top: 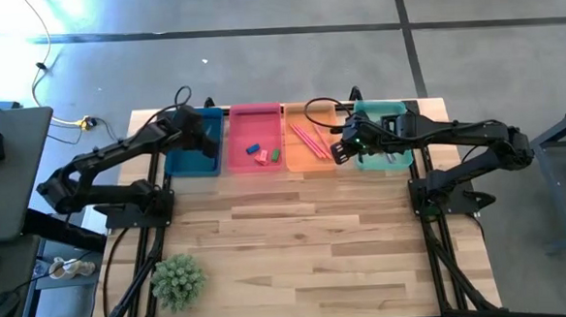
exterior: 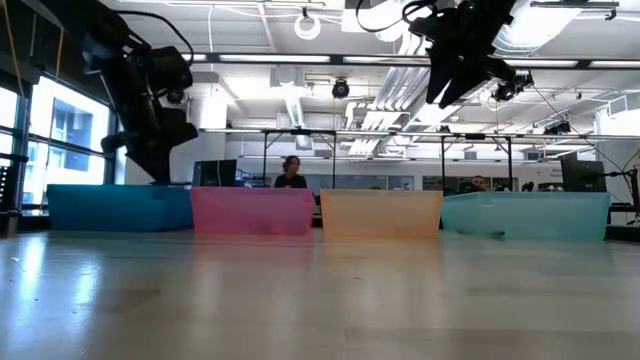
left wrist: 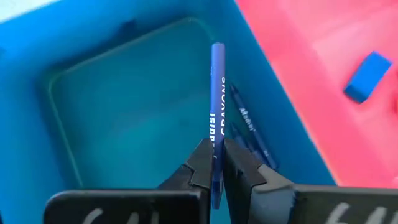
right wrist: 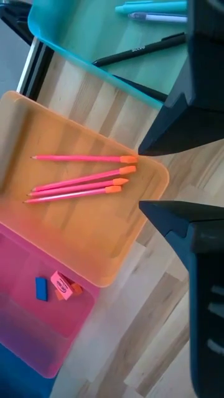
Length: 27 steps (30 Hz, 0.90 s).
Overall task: Sort crayons/erasers/pens/pencils in bins
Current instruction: Put the blue crayon into the blue bin, then return to Home Position
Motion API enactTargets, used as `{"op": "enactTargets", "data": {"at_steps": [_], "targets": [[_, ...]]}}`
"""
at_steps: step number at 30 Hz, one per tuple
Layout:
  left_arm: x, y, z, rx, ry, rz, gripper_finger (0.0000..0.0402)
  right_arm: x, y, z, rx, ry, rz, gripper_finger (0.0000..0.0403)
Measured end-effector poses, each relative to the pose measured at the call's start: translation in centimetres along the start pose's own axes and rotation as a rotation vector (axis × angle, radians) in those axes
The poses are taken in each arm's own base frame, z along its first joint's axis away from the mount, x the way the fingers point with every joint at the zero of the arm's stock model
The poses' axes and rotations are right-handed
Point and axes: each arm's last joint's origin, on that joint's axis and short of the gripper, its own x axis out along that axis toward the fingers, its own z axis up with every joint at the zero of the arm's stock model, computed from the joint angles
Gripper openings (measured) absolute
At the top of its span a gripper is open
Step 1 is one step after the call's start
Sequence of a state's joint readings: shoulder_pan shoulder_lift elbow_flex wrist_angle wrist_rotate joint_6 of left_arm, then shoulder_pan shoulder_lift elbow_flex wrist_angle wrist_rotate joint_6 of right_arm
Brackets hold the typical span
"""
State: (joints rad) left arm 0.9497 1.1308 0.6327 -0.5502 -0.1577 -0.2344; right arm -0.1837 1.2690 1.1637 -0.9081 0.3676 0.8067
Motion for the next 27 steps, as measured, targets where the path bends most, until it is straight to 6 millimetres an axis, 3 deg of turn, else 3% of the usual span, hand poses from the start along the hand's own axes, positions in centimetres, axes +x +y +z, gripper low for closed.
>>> {"op": "enactTargets", "data": {"at_steps": [16,27], "targets": [[2.8,-0.6,0.0,0.021,0.090,-0.022,0.0010,0.0,0.0,0.0,0.042,-0.002,-0.001,0.0119],[2.7,-0.6,0.1,0.014,0.093,-0.025,0.0117,0.0,-0.1,0.1,0.042,-0.024,-0.022,0.0119]]}}
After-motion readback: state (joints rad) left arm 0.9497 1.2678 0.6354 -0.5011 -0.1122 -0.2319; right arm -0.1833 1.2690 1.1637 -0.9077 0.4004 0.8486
